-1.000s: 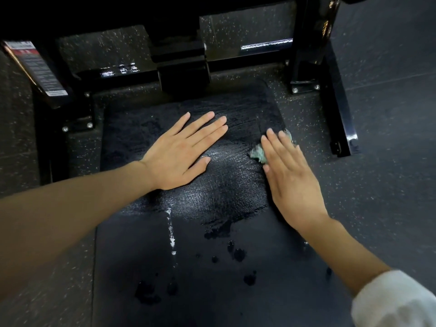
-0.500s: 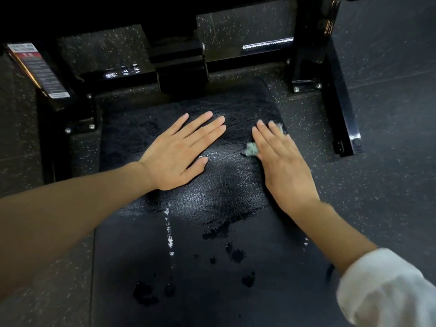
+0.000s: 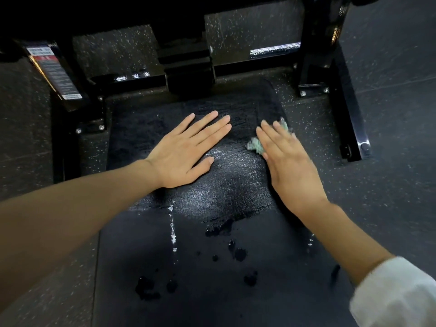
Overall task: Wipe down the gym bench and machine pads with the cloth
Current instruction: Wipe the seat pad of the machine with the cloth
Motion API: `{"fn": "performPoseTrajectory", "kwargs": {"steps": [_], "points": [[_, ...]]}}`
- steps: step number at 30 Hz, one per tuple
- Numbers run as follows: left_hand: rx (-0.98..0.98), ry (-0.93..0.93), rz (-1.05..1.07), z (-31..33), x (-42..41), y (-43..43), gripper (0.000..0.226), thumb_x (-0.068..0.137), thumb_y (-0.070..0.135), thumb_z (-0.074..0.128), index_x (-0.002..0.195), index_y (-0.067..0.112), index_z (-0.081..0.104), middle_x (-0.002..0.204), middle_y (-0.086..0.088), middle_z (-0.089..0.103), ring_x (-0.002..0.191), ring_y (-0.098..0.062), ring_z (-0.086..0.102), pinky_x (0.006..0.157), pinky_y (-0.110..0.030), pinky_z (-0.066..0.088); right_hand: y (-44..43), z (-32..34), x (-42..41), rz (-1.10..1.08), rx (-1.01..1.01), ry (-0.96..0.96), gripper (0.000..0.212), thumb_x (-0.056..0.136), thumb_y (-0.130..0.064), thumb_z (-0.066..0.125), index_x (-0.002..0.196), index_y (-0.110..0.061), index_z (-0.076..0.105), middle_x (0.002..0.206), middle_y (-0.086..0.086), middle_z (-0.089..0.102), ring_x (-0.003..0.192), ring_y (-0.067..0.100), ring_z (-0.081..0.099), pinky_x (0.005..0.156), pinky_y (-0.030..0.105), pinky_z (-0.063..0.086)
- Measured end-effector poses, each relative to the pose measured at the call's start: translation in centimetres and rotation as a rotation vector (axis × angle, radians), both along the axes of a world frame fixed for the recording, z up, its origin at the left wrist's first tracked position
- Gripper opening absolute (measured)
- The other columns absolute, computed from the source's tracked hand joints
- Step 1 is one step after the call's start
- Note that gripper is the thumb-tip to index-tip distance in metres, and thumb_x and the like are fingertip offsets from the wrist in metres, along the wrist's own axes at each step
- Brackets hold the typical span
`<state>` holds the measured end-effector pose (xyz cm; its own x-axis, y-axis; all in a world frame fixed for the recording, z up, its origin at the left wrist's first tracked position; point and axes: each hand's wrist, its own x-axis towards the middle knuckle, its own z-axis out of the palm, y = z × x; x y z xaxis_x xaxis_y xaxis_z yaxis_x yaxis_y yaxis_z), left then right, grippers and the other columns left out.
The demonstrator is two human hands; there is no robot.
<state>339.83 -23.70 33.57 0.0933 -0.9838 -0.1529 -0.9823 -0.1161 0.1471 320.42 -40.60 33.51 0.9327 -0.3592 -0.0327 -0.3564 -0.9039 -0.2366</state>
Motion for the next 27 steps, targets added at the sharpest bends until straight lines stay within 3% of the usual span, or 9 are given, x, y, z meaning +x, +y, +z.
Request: {"fn": "performPoseTrajectory", "kwargs": {"steps": [9,12,16,22,24,27], "points": [[-0.009,-0.001,0.003,-0.1,-1.4,0.3,0.065,0.1,0.038,0.023,0.158,0.013,0.01,0.166,-0.002,0.006,0.154,-0.022,0.002,0.123,-0.045,0.004,5.1,1.4,-9.6,-0.074,0.084,-0.057,0.047,0.099,-0.013,0.038,0.146,-0.009,0.045,0.153,0.002,0.042,0.145,0.021,0.032,0.118,0.04,0.025],[-0.005,0.006,-0.005,-0.1,-1.5,0.3,0.064,0.101,0.038,0.022,0.158,0.013,0.011,0.166,-0.002,0.007,0.154,-0.022,0.003,0.123,-0.045,0.004,4.8,0.9,-9.0,-0.083,0.071,-0.064,0.052,0.094,-0.004,0.046,0.145,-0.007,0.045,0.153,0.004,0.043,0.145,0.022,0.032,0.118,0.039,0.023],[-0.011,0.011,0.0,-0.1,-1.5,0.3,0.064,0.101,0.038,0.023,0.159,0.014,0.01,0.166,-0.001,0.007,0.154,-0.022,0.002,0.124,-0.045,0.005,3.0,0.4,-6.1,-0.082,0.039,-0.09,0.045,0.1,-0.006,0.038,0.144,-0.004,0.046,0.151,0.008,0.045,0.143,0.027,0.035,0.118,0.044,0.027],[-0.018,0.006,-0.003,-0.1,-1.6,0.2,0.063,0.101,0.037,0.023,0.158,0.013,0.012,0.166,-0.002,0.008,0.154,-0.022,0.003,0.124,-0.045,0.004,1.0,-0.5,-2.1,-0.106,-0.002,-0.049,0.051,0.097,-0.002,0.052,0.147,-0.004,0.042,0.154,0.009,0.041,0.145,0.029,0.033,0.118,0.047,0.03],[-0.016,0.008,0.0,0.0,-1.7,0.2,0.063,0.101,0.037,0.023,0.158,0.013,0.012,0.166,-0.002,0.008,0.154,-0.022,0.003,0.124,-0.045,0.005,1.3,-0.4,-2.6,-0.111,0.013,-0.049,0.049,0.099,-0.003,0.049,0.148,-0.005,0.041,0.154,0.009,0.04,0.145,0.028,0.032,0.118,0.047,0.029],[-0.013,0.014,0.0,0.0,-1.7,0.3,0.064,0.101,0.038,0.021,0.158,0.013,0.012,0.166,-0.002,0.008,0.154,-0.022,0.002,0.124,-0.045,0.004,2.6,0.0,-4.5,-0.119,0.015,-0.042,0.047,0.103,-0.015,0.03,0.148,-0.007,0.04,0.156,0.006,0.039,0.146,0.026,0.031,0.12,0.044,0.025]]}}
